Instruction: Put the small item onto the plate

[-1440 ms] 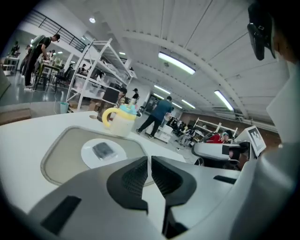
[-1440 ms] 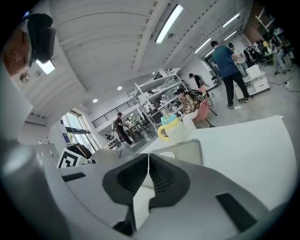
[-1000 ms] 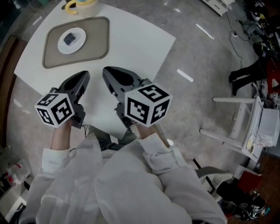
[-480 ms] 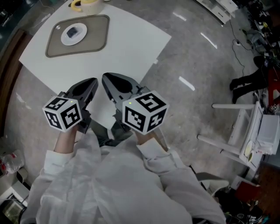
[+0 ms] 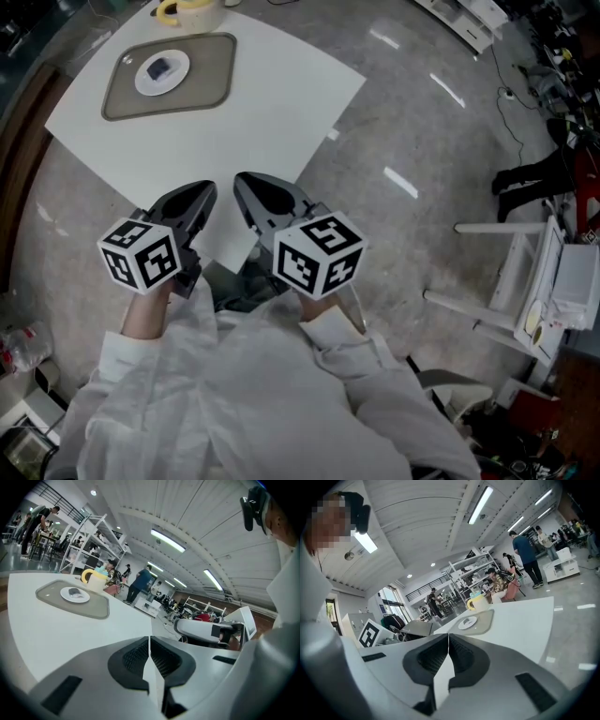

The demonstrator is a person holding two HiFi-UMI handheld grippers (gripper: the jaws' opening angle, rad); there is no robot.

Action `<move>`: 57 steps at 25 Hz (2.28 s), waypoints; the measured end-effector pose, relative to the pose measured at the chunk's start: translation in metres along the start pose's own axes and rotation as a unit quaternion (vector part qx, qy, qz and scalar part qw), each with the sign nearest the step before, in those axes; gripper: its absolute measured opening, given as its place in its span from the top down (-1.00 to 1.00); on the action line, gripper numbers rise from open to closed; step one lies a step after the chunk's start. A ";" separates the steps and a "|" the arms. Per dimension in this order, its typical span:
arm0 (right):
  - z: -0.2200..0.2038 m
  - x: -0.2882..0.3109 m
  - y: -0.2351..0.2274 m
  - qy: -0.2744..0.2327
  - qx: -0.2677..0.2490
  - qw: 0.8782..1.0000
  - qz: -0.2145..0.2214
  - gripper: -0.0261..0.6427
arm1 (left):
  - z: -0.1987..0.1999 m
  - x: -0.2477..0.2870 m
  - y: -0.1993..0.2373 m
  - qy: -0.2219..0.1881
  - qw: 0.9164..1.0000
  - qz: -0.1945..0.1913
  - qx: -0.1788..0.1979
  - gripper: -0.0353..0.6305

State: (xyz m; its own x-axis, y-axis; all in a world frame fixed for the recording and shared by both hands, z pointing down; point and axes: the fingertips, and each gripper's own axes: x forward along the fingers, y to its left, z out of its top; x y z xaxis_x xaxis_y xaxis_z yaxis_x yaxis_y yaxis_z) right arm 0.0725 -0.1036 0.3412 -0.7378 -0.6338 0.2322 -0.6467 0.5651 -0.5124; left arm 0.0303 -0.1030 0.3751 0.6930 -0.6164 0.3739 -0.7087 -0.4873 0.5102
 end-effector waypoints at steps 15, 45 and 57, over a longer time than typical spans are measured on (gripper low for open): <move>-0.016 0.002 0.020 0.015 -0.032 0.998 -0.049 0.87 | 0.009 -0.009 -0.009 0.012 0.999 -0.051 0.011 0.84; -0.012 0.017 0.023 0.038 -0.053 0.997 -0.049 0.88 | 0.007 -0.026 -0.010 0.015 0.998 -0.055 0.028 0.84; -0.012 0.012 0.016 0.044 -0.053 0.996 -0.058 0.88 | 0.003 -0.021 -0.015 0.026 0.997 -0.060 0.029 0.84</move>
State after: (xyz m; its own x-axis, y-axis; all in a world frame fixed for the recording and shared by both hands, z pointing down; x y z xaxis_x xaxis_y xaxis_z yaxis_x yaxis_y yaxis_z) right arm 0.0510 -0.0955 0.3461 -0.6673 -0.6526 0.3588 -0.7425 0.5458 -0.3882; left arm 0.0260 -0.0849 0.3580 0.7788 -0.5185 0.3530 -0.6248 -0.5917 0.5094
